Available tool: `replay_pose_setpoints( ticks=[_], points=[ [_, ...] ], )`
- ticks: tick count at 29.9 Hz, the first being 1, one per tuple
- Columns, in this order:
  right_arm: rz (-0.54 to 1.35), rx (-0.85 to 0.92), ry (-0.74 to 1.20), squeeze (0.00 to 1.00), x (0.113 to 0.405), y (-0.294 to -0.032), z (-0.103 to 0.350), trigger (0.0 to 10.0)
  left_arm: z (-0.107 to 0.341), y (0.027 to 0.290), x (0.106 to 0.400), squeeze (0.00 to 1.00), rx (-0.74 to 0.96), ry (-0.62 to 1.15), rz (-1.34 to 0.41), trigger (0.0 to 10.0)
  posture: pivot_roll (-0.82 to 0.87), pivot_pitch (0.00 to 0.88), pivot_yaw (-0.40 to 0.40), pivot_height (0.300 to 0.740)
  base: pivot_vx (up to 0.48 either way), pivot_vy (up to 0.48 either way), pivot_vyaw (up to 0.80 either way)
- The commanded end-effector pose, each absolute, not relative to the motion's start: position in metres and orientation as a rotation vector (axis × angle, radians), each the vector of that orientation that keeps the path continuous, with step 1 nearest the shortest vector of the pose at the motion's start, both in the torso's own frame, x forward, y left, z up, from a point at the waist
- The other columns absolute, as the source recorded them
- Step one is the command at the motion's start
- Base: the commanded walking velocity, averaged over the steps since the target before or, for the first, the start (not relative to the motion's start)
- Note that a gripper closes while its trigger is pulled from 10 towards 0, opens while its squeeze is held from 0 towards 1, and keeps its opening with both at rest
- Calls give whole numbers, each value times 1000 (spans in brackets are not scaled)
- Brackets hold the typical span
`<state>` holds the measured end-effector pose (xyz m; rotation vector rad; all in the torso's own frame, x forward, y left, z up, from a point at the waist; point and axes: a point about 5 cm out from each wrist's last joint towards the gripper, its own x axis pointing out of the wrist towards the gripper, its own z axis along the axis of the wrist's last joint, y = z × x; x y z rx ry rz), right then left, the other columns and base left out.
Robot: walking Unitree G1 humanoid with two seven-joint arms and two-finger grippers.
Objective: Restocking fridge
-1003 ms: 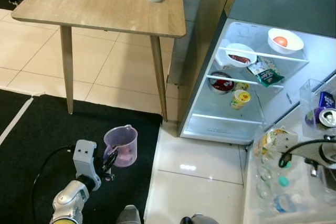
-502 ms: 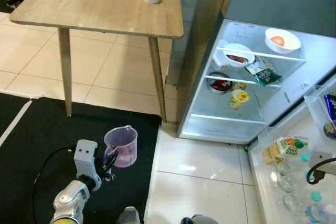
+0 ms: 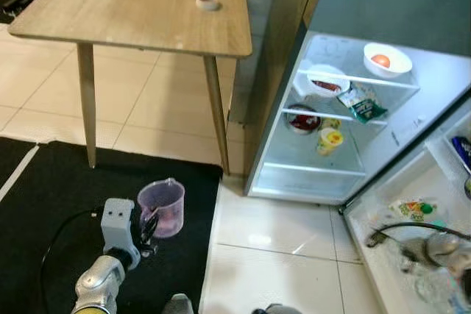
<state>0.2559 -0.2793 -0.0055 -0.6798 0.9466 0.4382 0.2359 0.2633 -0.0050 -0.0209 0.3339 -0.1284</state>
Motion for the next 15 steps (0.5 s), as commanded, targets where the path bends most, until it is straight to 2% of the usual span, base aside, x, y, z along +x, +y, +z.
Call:
replay_pose_setpoints(
  ticks=[1, 3, 4, 7, 8, 11, 15],
  points=[
    [347, -551, 946, 0, 242, -278, -19, 10000, -15, 260, 230, 0, -24, 390, -102, 10000, 66, 85, -111, 740, 0, 0, 0],
    [278, -390, 928, 0, 236, -266, -29, 10000, -19, 260, 226, 0, -20, 419, -66, 10000, 72, 78, -111, 740, 0, 0, 0],
    [278, -390, 928, 0, 236, -266, -29, 10000, -19, 260, 226, 0, -20, 419, -66, 10000, 72, 78, -111, 740, 0, 0, 0],
    [91, -93, 901, 0, 223, -255, -44, 10000, -26, 262, 221, 0, -24, 454, 19, 10000, 78, 72, -112, 740, 0, 0, 0],
    [91, -93, 901, 0, 223, -255, -44, 10000, -26, 262, 221, 0, -24, 454, 19, 10000, 78, 72, -112, 740, 0, 0, 0],
    [-71, 187, 848, 0, 215, -246, -53, 10000, -31, 263, 217, 0, 17, 495, 68, 10000, 89, 61, -110, 740, 0, 0, 0],
    [-131, 238, 874, 0, 206, -241, -60, 10000, -37, 263, 211, 0, 76, 552, 99, 10000, 99, 53, -104, 740, 0, 0, 0]
  ],
)
